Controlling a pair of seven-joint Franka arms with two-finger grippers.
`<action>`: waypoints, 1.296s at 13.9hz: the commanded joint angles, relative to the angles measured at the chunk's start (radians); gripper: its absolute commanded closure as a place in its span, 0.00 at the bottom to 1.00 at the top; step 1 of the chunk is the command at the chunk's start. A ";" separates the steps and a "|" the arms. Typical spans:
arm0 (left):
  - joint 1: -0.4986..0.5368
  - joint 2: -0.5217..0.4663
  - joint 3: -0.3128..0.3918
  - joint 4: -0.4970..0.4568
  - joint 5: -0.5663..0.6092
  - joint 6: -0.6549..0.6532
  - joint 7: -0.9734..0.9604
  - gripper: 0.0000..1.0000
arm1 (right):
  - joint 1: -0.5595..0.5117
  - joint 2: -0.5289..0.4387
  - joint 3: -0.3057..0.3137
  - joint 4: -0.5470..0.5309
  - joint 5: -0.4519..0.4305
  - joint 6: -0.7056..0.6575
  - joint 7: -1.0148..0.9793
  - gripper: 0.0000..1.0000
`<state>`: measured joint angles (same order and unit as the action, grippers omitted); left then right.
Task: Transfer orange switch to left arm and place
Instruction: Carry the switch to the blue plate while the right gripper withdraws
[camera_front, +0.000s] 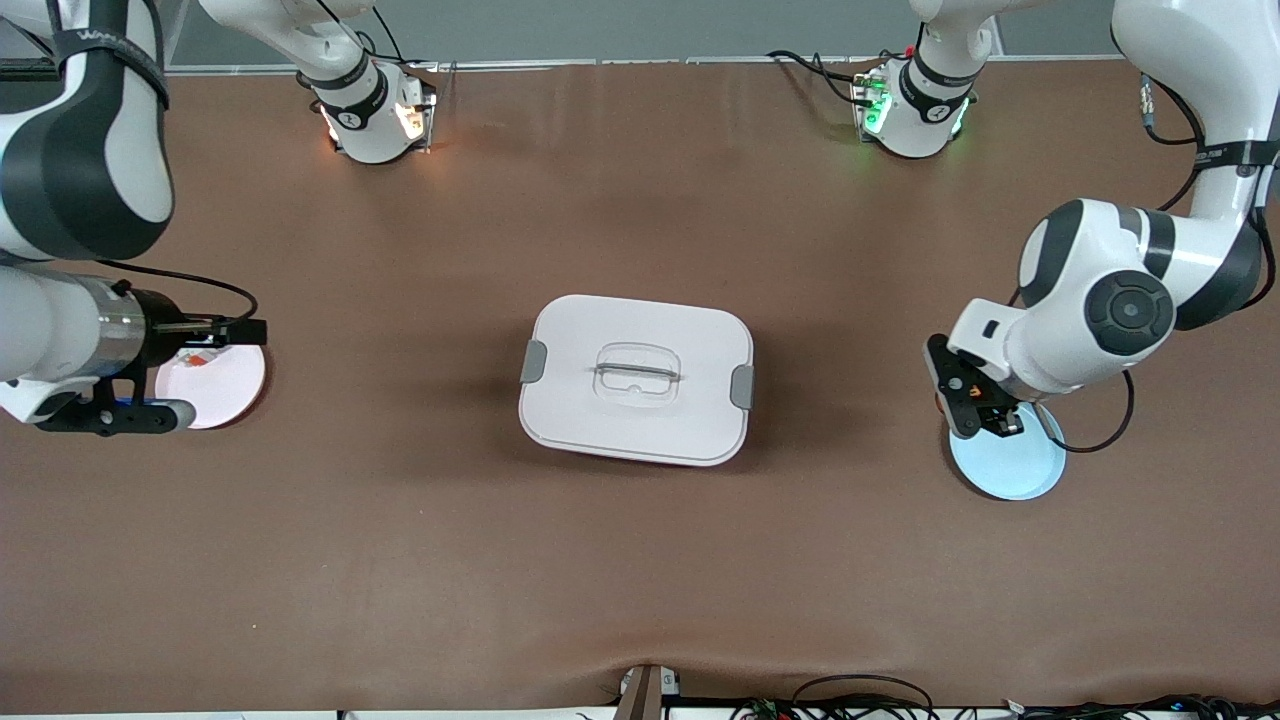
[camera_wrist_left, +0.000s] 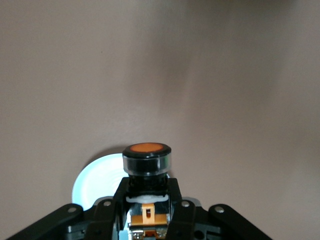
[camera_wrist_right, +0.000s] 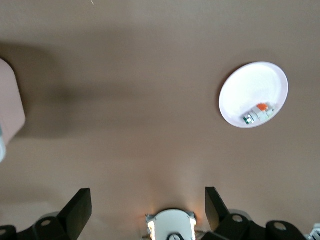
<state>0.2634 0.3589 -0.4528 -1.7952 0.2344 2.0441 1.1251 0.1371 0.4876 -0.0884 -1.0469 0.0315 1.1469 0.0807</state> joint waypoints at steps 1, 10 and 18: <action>0.054 0.009 -0.009 -0.058 0.017 0.105 0.143 1.00 | -0.040 -0.011 0.021 -0.028 -0.007 -0.018 -0.038 0.00; 0.209 0.184 -0.009 -0.058 0.171 0.306 0.401 1.00 | -0.113 -0.037 0.018 -0.068 -0.027 0.008 -0.125 0.00; 0.246 0.290 -0.007 -0.056 0.229 0.403 0.412 1.00 | -0.128 -0.092 0.016 -0.039 -0.038 -0.003 -0.016 0.00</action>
<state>0.4869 0.6309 -0.4502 -1.8564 0.4208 2.4252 1.5292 0.0179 0.4310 -0.0841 -1.0817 0.0140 1.1497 0.0318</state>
